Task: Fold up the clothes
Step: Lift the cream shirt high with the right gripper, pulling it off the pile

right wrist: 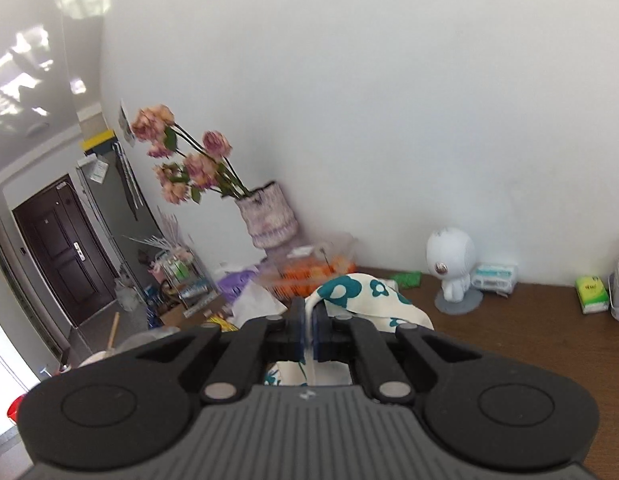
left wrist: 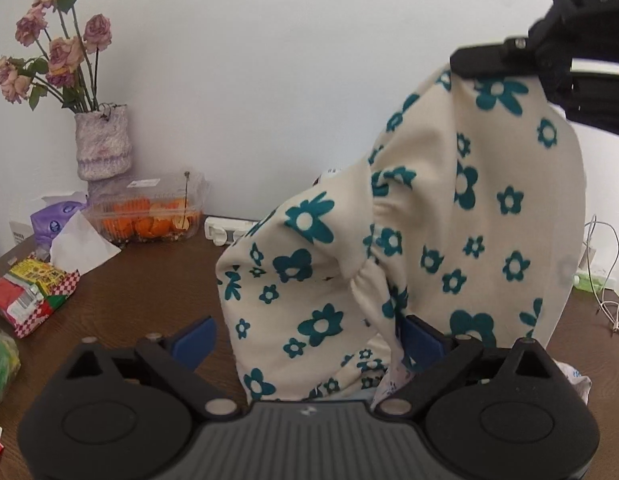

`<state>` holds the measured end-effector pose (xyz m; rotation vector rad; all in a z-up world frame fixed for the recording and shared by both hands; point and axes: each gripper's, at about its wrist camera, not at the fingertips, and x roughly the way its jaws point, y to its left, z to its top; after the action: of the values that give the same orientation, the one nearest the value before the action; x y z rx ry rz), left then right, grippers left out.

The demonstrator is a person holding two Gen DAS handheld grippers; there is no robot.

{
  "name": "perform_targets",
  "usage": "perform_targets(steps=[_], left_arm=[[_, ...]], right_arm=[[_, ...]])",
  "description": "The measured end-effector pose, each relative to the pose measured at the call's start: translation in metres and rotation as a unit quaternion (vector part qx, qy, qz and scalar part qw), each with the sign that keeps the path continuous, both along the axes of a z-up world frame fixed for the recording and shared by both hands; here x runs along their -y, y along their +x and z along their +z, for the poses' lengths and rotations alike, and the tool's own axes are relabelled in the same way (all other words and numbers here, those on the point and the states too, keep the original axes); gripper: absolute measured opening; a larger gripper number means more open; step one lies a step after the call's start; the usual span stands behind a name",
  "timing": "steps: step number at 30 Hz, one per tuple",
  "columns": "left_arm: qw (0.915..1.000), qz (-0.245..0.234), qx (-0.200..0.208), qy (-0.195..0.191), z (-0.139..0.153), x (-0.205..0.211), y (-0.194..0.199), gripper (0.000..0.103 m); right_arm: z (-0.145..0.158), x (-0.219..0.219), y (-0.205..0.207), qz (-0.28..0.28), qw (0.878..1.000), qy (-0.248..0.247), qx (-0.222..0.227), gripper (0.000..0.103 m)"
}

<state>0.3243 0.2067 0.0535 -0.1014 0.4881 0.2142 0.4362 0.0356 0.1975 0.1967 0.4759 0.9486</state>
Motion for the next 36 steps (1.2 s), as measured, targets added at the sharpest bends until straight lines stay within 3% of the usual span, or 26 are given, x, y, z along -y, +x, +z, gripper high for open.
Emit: perform_targets(steps=[5, 8, 17, 21, 26, 30, 33, 34, 36], left_arm=[[0.9985, 0.039, 0.022, 0.031, 0.03, 0.003, -0.002, 0.099], [0.9986, 0.036, 0.037, 0.007, 0.049, 0.002, -0.01, 0.099], [0.9941, -0.052, 0.095, 0.015, 0.11, 0.072, -0.053, 0.099], [0.9938, -0.082, 0.074, 0.015, 0.1, 0.114, -0.071, 0.1], [0.9907, -0.136, 0.0, 0.005, 0.038, 0.151, -0.091, 0.1], [0.9876, -0.152, -0.039, 0.016, -0.001, 0.164, -0.099, 0.1], [0.9876, -0.144, -0.063, 0.011, -0.021, 0.159, -0.102, 0.1], [0.9877, -0.14, -0.07, 0.01, -0.026, 0.156, -0.102, 0.1], [0.9881, -0.132, -0.078, 0.012, -0.032, 0.148, -0.103, 0.1]], right_arm=[[0.067, 0.009, -0.023, -0.002, 0.997, 0.046, 0.065, 0.003], [0.106, 0.02, -0.04, -0.01, 0.993, 0.061, 0.103, 0.002], [0.203, 0.094, -0.107, -0.06, 0.975, 0.085, 0.199, 0.001], [0.215, 0.135, -0.139, -0.095, 0.969, 0.052, 0.222, 0.001], [0.147, 0.202, -0.161, -0.127, 0.977, -0.033, 0.169, 0.001], [0.042, 0.247, -0.159, -0.152, 0.981, -0.108, 0.058, 0.001], [-0.037, 0.274, -0.156, -0.16, 0.971, -0.174, -0.028, 0.005], [-0.061, 0.278, -0.157, -0.164, 0.963, -0.207, -0.05, 0.01], [-0.101, 0.281, -0.167, -0.184, 0.943, -0.27, -0.063, 0.061]])
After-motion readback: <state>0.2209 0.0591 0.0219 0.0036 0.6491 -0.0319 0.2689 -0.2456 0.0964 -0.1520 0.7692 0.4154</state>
